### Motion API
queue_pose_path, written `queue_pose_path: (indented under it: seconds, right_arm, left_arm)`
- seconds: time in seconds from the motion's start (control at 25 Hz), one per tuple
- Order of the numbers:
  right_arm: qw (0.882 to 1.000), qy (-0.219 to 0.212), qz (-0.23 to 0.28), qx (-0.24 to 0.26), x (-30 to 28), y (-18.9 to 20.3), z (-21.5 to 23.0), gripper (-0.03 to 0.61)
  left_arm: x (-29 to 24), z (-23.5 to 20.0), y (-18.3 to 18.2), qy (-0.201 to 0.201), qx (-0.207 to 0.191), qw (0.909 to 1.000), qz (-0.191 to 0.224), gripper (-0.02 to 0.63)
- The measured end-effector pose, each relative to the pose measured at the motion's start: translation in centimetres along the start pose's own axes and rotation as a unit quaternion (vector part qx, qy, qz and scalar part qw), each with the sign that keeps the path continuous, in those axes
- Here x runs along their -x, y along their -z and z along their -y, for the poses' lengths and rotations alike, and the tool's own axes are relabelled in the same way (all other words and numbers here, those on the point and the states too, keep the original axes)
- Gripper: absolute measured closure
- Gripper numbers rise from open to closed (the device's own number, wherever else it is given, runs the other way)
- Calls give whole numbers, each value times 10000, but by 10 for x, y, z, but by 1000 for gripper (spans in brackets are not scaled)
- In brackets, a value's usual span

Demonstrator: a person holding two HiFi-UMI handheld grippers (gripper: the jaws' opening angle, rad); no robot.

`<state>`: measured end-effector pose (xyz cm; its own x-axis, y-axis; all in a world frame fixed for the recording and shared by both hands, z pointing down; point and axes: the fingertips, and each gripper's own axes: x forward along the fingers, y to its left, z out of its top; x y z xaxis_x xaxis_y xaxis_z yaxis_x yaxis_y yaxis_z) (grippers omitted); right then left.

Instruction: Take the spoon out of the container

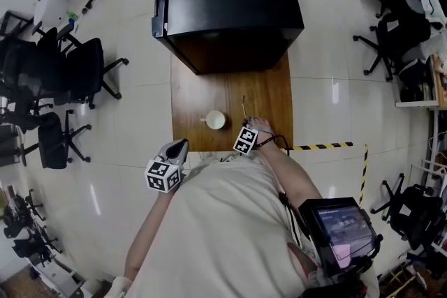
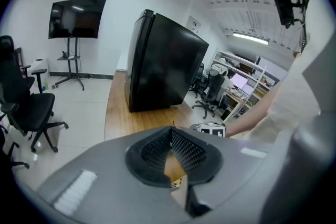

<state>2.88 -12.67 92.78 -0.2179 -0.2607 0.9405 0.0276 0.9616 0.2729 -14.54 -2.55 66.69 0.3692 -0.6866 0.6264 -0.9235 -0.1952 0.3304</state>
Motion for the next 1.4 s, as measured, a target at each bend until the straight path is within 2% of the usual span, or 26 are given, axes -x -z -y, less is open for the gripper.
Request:
queue_pose_path:
  seconds: [0.32, 0.44, 0.6, 0.8, 0.96, 1.16, 1.4]
  right_arm:
    - [9988, -202, 124, -420, 0, -10, -1, 500]
    - [9978, -315, 231, -531, 3, -14, -3, 424]
    - [9970, -291, 372, -607, 10, -14, -8, 411]
    - [9900, -196, 646, -1237, 30, -18, -3, 413]
    - [9739, -5, 765, -2139, 51, -21, 9, 430]
    - [9397, 259, 923, -3282, 79, -26, 41, 430]
    - [9011, 493, 1260, -4120, 121, -41, 71, 430]
  left_arm:
    - [8, -4, 5, -143, 109, 9998, 4, 629]
    - [8, -5, 6, -133, 116, 9998, 15, 629]
    - [8, -5, 9, -97, 138, 9999, 17, 629]
    - [8, -8, 9, 7, 117, 9999, 44, 629]
    - [13, -15, 10, 158, 109, 9998, 84, 629]
    - [19, -30, 9, 304, 200, 9990, 241, 629]
    - [23, -46, 7, 570, 273, 9971, 431, 630]
